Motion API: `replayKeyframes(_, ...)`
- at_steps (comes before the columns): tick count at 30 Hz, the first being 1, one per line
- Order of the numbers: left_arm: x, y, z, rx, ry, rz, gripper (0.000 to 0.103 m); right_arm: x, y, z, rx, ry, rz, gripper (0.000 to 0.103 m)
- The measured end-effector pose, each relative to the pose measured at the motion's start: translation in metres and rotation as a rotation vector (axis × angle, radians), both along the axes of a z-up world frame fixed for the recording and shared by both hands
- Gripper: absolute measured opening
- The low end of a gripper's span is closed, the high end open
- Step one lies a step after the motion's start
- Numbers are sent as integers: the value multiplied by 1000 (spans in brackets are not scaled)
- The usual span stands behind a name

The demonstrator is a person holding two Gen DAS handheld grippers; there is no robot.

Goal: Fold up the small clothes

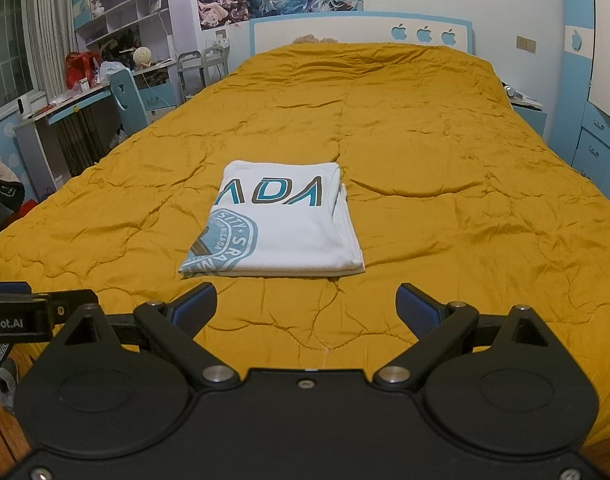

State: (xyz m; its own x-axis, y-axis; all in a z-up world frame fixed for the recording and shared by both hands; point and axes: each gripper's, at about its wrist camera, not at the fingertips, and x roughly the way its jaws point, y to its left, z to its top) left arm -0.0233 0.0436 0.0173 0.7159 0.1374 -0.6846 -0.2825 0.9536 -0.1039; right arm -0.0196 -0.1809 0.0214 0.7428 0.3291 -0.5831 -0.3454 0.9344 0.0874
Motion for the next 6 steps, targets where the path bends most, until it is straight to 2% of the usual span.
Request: replayKeyframes(6, 1, 2, -1, -9, 3, 2, 103, 1, -1, -1, -2, 3, -1, 97)
